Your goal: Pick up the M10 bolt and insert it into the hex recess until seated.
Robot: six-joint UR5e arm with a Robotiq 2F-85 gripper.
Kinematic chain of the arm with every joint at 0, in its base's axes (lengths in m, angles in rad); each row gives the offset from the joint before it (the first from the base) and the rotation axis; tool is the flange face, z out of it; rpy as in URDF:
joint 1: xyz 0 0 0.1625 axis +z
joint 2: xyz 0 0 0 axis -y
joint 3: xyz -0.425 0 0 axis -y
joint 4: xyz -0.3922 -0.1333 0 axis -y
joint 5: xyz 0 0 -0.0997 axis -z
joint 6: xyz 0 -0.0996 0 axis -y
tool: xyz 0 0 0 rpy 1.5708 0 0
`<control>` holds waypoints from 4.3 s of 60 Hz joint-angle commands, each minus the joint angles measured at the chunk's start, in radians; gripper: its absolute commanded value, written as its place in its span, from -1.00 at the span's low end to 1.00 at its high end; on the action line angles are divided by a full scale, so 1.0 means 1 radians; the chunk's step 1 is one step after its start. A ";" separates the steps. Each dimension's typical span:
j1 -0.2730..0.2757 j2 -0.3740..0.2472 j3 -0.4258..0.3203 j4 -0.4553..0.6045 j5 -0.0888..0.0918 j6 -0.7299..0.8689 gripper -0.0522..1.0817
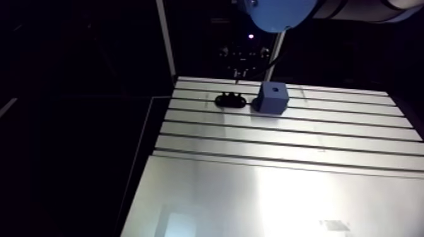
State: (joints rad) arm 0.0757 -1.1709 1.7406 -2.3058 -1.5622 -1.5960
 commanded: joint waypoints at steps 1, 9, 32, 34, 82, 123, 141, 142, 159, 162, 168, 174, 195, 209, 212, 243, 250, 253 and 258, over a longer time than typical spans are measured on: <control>-0.002 -0.042 -0.037 0.110 -0.003 -0.011 0.41; 0.000 -0.064 -0.096 0.245 -0.005 -0.009 0.41; -0.058 -0.049 -0.291 0.560 -0.011 -0.015 0.41; -0.067 -0.040 -0.302 0.576 -0.011 -0.021 0.41; -0.157 0.075 -0.405 0.677 -0.015 -0.095 0.41; -0.174 0.098 -0.404 0.667 -0.019 -0.186 0.41; -0.174 0.101 -0.396 0.661 -0.017 -0.183 0.41; -0.174 0.101 -0.396 0.661 -0.017 -0.183 0.41; -0.174 0.116 -0.387 0.644 -0.019 -0.181 0.41; -0.174 0.118 -0.385 0.644 -0.017 -0.181 0.41; -0.174 0.118 -0.383 0.644 -0.017 -0.181 0.41; -0.174 0.118 -0.381 0.642 -0.015 -0.179 0.41; -0.174 0.118 -0.346 0.606 -0.017 -0.181 0.41; -0.177 0.118 -0.341 0.604 -0.017 -0.183 0.41; -0.177 0.118 -0.341 0.603 -0.017 -0.183 0.41; -0.179 0.118 -0.333 0.601 -0.017 -0.181 0.41; -0.179 0.118 -0.332 0.599 -0.015 -0.181 0.41; -0.179 0.118 -0.332 0.598 -0.015 -0.181 0.41; -0.179 0.119 -0.328 0.589 -0.017 -0.182 0.41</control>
State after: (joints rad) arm -0.1030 -1.0527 1.4074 -1.7069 -1.5789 -1.7776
